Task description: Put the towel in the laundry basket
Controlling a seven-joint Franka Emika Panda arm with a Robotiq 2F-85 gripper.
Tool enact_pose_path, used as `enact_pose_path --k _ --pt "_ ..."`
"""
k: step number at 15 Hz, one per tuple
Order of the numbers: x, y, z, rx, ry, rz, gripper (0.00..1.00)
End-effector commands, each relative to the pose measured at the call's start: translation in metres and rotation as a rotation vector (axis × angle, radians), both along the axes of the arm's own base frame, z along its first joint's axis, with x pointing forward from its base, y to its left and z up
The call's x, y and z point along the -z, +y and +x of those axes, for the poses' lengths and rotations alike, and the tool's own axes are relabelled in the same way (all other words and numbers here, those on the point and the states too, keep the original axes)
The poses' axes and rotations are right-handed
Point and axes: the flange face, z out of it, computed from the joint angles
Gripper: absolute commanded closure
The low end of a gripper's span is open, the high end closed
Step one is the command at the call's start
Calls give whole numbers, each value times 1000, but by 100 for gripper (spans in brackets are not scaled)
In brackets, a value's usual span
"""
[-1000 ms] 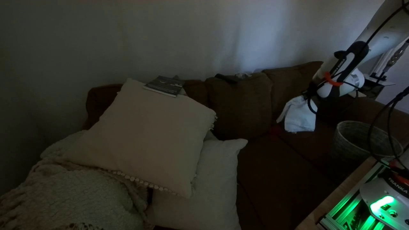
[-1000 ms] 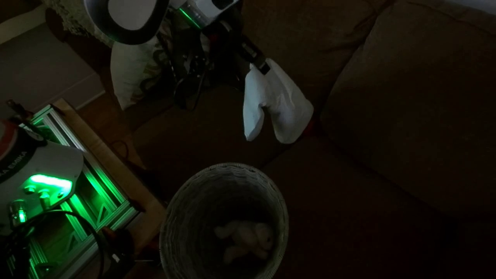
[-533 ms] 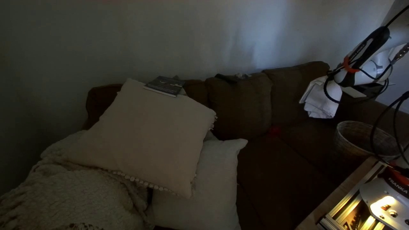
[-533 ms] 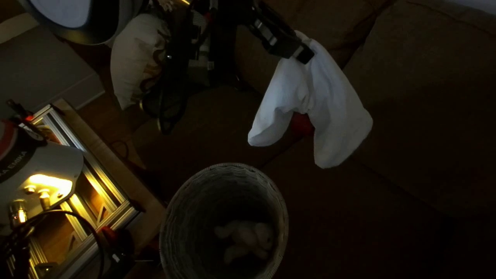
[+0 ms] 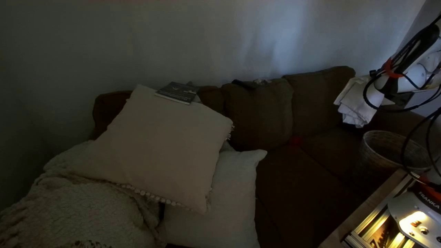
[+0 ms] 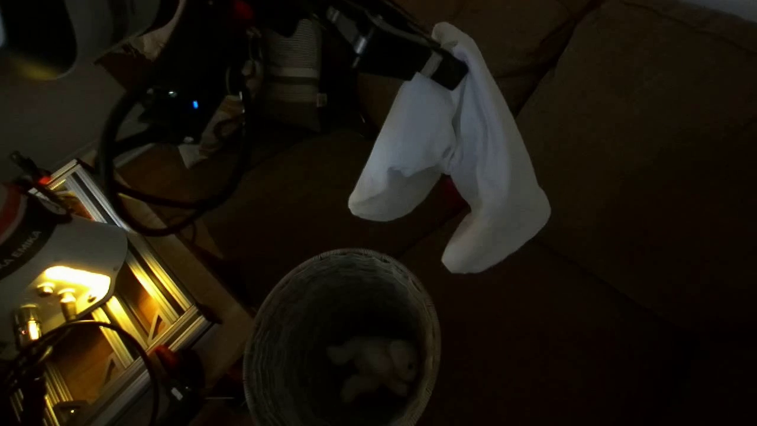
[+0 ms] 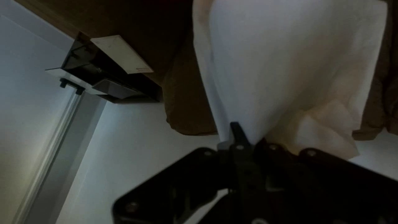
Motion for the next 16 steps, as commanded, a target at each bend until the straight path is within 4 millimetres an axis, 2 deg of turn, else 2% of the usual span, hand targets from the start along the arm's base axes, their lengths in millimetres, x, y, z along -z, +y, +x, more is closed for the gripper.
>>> enact_pose_path --k 1,7,10,14,16 --pt "-19 -11 -25 83 -19 -6 98" --pt "-54 -43 -80 266 -124 65 98" --pt "-80 -51 -106 317 -128 59 98" --pt "-81 -48 -103 339 -85 60 98" --pt "-69 -42 -94 316 -23 110 98"
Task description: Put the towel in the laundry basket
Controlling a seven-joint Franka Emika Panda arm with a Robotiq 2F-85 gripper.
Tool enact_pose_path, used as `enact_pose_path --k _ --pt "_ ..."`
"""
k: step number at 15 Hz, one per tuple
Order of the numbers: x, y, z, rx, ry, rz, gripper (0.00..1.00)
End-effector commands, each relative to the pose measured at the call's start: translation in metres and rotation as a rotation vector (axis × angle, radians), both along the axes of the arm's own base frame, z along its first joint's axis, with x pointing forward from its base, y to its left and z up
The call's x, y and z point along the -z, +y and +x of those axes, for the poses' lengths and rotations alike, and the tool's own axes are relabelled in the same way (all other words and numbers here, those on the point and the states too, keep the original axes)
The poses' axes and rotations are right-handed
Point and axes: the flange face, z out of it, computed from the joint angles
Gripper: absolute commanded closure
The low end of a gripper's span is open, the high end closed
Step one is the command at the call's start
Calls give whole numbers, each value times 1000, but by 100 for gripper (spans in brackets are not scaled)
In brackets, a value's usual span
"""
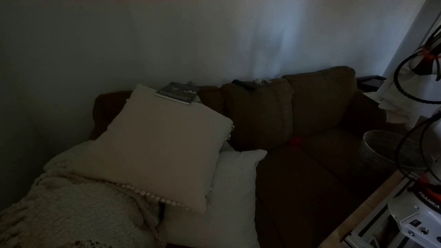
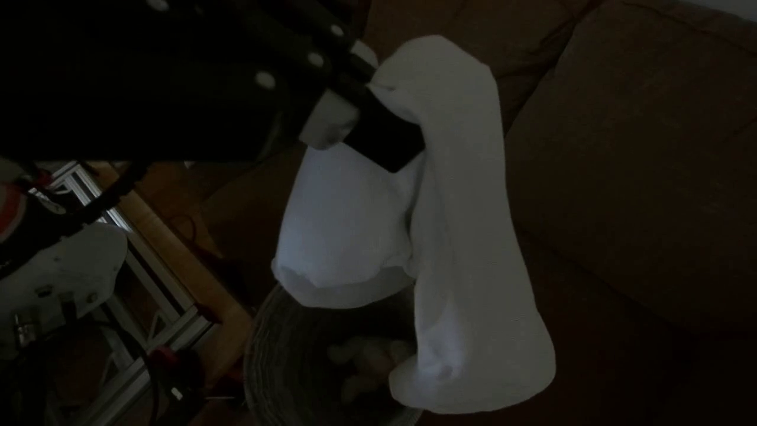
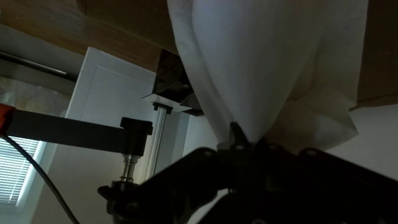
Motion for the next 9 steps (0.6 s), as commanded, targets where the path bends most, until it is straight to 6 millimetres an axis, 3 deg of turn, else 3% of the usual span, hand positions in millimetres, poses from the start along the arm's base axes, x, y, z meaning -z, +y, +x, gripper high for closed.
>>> enact_pose_path --k 1,4,9 --pt "17 8 10 -40 89 100 98" --pt "29 9 4 -84 194 170 98" --pt "37 4 -23 -117 333 277 98"
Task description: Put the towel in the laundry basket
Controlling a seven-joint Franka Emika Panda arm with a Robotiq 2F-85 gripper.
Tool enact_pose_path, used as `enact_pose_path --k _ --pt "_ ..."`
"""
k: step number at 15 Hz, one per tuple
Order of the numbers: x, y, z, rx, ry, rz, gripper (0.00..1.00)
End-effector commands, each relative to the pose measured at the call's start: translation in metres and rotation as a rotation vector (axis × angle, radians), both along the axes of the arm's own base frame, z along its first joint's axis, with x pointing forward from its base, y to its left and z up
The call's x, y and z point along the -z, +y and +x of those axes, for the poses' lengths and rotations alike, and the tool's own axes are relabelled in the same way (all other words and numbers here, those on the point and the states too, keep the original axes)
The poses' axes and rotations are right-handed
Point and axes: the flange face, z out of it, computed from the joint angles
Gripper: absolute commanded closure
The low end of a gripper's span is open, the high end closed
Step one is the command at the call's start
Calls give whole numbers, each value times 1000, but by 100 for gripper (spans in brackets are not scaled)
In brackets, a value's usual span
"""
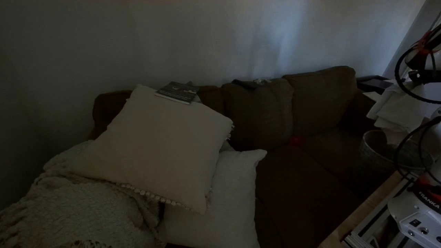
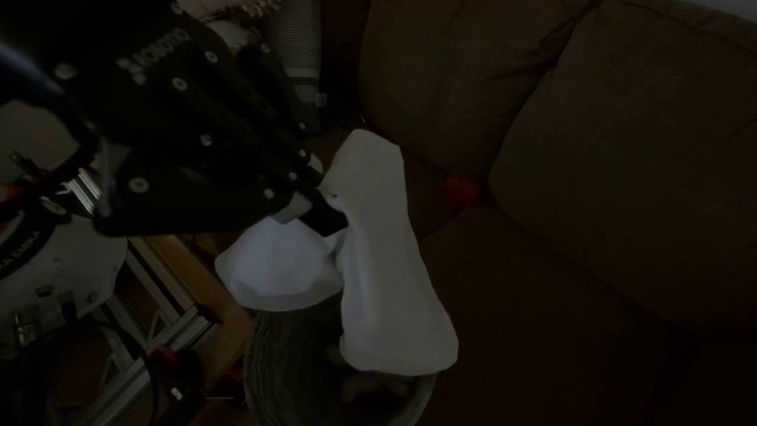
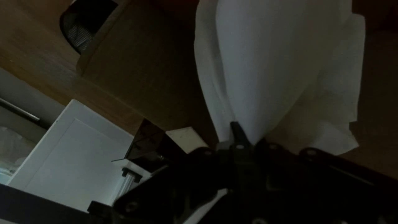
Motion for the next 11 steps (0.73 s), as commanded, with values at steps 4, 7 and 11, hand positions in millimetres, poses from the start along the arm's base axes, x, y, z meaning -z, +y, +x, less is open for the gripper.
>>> enact_pose_path --k 4,7,11 --pt "4 -7 -37 -12 134 112 54" --pt "5 -4 -36 -51 116 133 32" --pt "6 3 -20 -129 116 120 2"
